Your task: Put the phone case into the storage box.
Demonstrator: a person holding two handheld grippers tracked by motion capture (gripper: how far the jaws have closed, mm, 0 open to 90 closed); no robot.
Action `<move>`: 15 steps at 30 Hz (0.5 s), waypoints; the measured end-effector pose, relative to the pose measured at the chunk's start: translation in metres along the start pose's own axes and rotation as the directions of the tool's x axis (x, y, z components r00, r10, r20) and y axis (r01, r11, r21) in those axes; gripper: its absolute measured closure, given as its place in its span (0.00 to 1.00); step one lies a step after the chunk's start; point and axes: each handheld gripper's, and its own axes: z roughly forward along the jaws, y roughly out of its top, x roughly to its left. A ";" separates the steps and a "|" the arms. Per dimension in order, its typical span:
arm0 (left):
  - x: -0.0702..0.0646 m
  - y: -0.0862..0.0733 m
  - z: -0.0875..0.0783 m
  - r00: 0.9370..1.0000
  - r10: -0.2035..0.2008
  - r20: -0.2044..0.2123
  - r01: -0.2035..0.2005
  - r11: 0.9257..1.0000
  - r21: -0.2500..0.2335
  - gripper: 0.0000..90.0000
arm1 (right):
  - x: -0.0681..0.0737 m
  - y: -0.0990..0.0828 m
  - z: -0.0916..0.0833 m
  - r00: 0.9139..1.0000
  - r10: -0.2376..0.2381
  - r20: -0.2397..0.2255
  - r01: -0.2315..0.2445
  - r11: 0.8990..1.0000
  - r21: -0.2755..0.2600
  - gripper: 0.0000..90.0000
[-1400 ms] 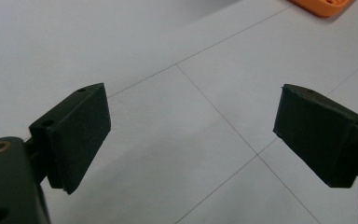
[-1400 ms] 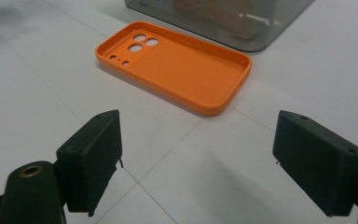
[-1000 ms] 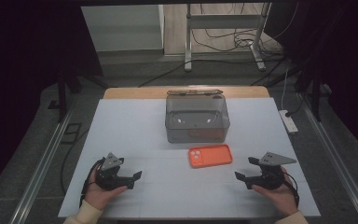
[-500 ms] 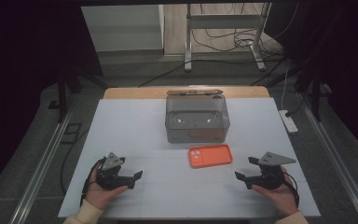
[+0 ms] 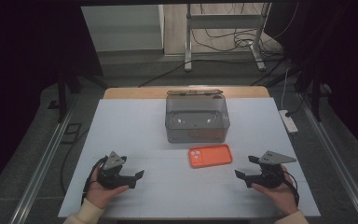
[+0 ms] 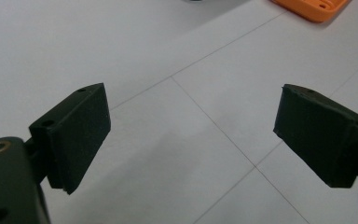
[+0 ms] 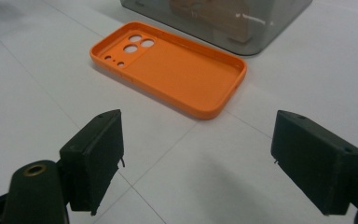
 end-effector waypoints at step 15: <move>0.002 0.000 -0.003 1.000 0.011 0.012 -0.011 1.000 -0.006 0.13 | 0.004 0.028 -0.006 0.999 -0.033 -0.007 0.033 0.999 0.011 0.21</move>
